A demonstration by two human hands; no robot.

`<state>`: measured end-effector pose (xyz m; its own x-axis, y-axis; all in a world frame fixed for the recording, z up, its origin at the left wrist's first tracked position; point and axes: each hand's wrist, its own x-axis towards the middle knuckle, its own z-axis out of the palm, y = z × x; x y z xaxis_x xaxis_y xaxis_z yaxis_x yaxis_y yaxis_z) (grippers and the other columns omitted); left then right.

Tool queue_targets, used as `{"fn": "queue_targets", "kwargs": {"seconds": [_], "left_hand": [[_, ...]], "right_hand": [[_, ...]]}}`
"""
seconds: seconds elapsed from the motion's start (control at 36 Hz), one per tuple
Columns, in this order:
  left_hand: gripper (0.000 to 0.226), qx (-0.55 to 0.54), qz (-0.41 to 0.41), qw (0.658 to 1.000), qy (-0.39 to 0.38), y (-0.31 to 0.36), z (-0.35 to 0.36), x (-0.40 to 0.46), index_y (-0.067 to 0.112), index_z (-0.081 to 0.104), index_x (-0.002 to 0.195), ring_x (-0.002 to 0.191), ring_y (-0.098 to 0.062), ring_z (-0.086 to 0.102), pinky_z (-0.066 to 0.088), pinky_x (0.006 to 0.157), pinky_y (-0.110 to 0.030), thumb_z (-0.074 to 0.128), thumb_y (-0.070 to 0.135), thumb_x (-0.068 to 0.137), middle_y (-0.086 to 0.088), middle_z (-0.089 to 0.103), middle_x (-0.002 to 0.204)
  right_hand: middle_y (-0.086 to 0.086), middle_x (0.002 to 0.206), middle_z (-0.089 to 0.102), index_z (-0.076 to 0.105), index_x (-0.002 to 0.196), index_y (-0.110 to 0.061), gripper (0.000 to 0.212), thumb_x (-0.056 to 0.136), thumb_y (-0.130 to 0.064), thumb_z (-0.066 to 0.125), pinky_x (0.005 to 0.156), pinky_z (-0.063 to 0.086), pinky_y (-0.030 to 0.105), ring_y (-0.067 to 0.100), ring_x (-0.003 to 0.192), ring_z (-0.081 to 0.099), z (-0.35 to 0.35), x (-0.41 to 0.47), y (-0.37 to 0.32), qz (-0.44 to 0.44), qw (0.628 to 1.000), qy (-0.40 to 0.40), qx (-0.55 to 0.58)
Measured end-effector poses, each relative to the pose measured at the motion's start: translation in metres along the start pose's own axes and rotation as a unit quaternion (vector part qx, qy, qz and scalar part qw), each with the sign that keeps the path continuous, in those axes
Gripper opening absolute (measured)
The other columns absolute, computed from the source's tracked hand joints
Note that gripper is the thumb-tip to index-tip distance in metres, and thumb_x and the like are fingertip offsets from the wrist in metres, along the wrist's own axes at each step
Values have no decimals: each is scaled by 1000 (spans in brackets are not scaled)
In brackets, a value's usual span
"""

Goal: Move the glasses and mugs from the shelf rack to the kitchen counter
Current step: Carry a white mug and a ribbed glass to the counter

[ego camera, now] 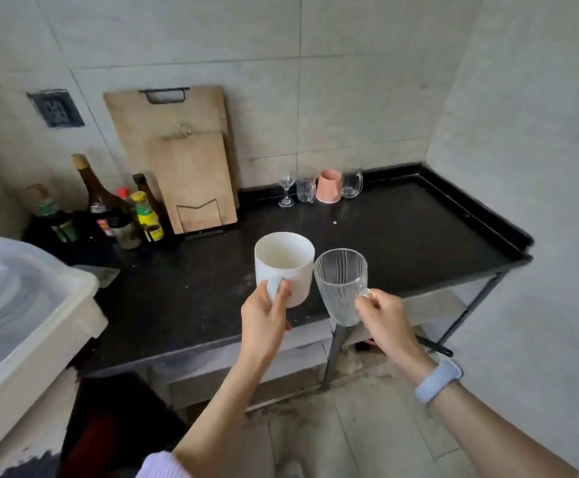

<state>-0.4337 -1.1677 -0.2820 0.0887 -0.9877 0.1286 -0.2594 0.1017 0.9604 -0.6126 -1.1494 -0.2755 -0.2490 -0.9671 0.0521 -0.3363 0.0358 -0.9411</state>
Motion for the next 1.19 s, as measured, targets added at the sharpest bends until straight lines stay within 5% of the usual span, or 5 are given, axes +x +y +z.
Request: {"fn": "queue_targets", "kwargs": {"seconds": [0.17,0.5,1.08,1.19], "left_hand": [[13,-14,-7,1000,-12,-6,22,103,33,52,82,43,-10,57,46,42,-15,48,32,94,2,63,78],[11,-108,-105,988,-29,-78,88,239,24,58,98,96,-19,62,59,58,-29,50,29,93,3,61,101],[22,-73,-146,986,44,-198,174,416,19,56,107,99,-16,63,60,69,-34,46,33,94,-1,61,103],[18,-58,-133,988,46,-208,176,427,20,55,106,94,-12,62,59,67,-29,45,30,95,3,61,99]], "right_hand": [[-13,36,41,47,40,-29,45,81,-11,50,38,26,11,2,37,34,14,93,6,48,998,11,28],[-1,51,39,41,54,-13,31,83,-8,51,44,29,19,8,47,34,45,246,66,136,990,-19,25],[5,55,33,32,52,-16,34,80,-7,48,47,27,23,11,51,30,129,467,163,139,986,-71,52],[0,52,33,31,50,-18,35,79,-7,47,42,27,14,2,44,30,145,481,170,138,986,-71,69]]}}
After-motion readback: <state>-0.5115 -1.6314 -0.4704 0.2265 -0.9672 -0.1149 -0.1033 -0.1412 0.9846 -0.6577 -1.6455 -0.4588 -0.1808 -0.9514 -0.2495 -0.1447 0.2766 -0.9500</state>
